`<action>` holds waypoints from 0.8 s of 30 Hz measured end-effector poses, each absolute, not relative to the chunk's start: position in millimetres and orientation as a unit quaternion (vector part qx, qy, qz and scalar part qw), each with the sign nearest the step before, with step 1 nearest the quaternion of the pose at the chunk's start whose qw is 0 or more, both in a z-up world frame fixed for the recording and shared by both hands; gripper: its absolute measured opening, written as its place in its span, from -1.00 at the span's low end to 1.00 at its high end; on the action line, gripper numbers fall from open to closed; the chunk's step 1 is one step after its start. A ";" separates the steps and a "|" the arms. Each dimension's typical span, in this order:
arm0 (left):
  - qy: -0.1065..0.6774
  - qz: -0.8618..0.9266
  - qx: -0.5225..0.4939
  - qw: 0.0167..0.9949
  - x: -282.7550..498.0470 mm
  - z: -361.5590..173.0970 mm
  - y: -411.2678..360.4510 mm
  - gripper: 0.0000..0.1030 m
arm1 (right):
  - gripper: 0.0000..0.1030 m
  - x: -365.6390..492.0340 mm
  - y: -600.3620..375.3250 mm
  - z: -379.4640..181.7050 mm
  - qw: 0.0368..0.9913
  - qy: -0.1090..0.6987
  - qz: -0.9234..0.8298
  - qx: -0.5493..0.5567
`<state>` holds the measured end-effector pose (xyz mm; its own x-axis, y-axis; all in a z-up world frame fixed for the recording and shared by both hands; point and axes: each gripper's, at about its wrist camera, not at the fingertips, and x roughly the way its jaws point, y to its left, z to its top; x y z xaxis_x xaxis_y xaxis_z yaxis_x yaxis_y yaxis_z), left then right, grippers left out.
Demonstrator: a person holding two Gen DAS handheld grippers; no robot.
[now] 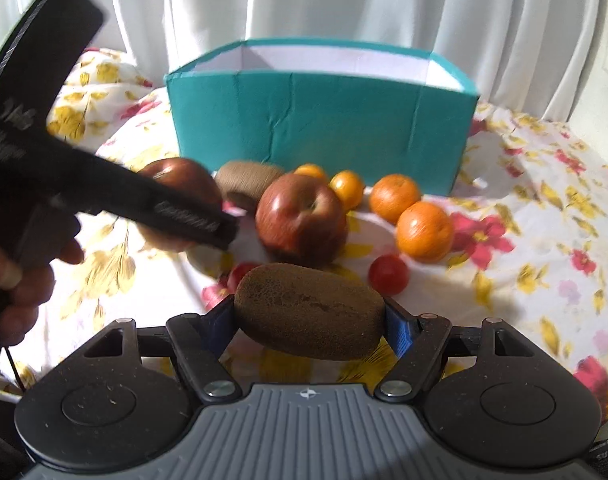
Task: Organize fruits
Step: 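Grasp a red apple with the left tool while the right tool grasps a brown kiwi, then carry the apple and kiwi over the teal box and open both tools to drop them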
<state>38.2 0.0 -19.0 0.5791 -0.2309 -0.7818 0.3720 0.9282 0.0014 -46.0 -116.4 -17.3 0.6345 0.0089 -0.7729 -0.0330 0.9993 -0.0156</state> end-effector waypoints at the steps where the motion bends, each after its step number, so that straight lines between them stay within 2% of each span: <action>1: 0.418 -0.171 0.075 0.889 36.5 -9.5 2.6 0.52 | 0.44 -45.5 -119.8 -10.8 0.907 0.420 0.008 -0.013; 11: 0.346 -0.121 0.063 0.928 62.9 64.8 -2.9 0.52 | 0.44 2.0 -164.5 51.5 0.950 0.306 -0.058 -0.004; 15: 0.348 -0.102 0.049 0.931 83.9 69.3 -5.1 0.52 | 0.44 29.2 -175.3 63.0 0.959 0.271 -0.082 -0.008; 24: 0.367 -0.084 0.048 0.925 106.4 56.2 -13.1 0.52 | 0.44 69.8 -175.0 54.5 0.961 0.270 -0.062 -0.003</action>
